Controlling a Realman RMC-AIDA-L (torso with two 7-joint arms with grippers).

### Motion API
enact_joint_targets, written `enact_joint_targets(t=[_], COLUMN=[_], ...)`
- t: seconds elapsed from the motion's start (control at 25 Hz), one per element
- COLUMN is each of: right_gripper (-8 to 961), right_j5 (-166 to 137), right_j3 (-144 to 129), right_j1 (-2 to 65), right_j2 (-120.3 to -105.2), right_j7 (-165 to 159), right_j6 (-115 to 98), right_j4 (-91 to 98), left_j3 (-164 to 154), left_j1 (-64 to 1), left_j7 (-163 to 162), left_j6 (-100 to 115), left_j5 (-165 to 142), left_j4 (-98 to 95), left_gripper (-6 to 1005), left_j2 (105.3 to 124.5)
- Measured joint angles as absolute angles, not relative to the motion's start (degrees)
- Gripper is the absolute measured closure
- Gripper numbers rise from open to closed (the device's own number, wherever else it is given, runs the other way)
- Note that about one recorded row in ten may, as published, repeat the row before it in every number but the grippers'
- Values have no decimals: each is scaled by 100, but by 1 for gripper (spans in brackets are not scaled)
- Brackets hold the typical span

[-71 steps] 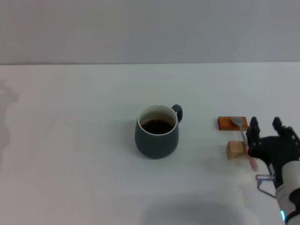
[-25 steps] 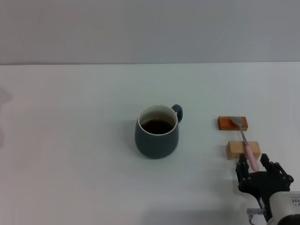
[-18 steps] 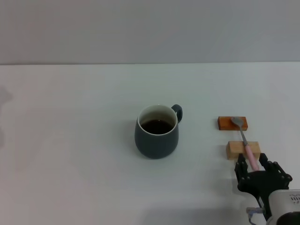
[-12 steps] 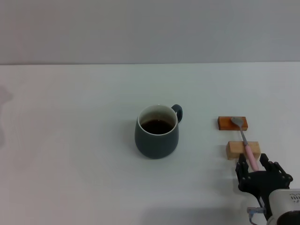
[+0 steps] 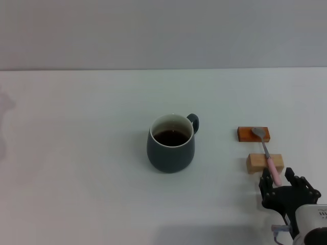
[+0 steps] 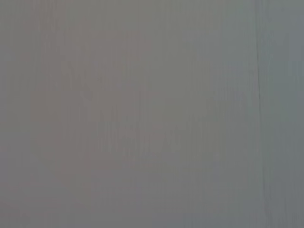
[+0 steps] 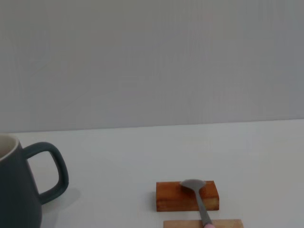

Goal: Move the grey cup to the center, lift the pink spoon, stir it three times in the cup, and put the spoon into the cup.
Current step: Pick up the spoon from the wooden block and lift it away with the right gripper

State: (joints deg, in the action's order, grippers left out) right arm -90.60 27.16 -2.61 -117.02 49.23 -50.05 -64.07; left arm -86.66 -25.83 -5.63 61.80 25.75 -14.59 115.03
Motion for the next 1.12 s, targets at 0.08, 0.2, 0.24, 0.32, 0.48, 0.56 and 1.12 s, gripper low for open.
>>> enact_joint_targets(t=[0.08,0.2,0.24,0.32,0.48,0.56,1.12], right_gripper=[484,485,485,486,487,487,612], right_j5=[-9057,-9052,-9052,-9051,-9052,-9052,-9075], right_j3=[2716,2723,2758,2778,2793,2794,2743], right_j1=[-245,-225,-214,-210,-209,-209,-216], right_j2=[-11693,-11669,-11659,-11656,-11654,-11654,-11654], right_j7=[4924,4923,4924,4924,4926,4939,4984], right_j6=[-4997,-4940,-4883,-4854,-4830,-4829,-4767], right_j4=[-6411,-6420,-6425,-6431,-6440,-6441,-6485], left_j3=[-8666,-8665,-8666,-8666,-8666,-8666,-8657], left_j1=[-2584,-2584,-2582,-2580,-2570,-2562,-2548], left_j7=[-563,-563,-563,-563,-563,-563,-562], left_j6=[6180,6178,6179,6185,6226,6244,6258], left_j5=[2575,2575,2575,2577,2576,2575,2576], left_j4=[-1461,-1467,-1470,-1474,-1477,-1477,-1477], left_gripper=[1001,1000,1000,1000,1000,1000,1000], left_j2=[11508,11509,11509,11511,11519,11523,11514])
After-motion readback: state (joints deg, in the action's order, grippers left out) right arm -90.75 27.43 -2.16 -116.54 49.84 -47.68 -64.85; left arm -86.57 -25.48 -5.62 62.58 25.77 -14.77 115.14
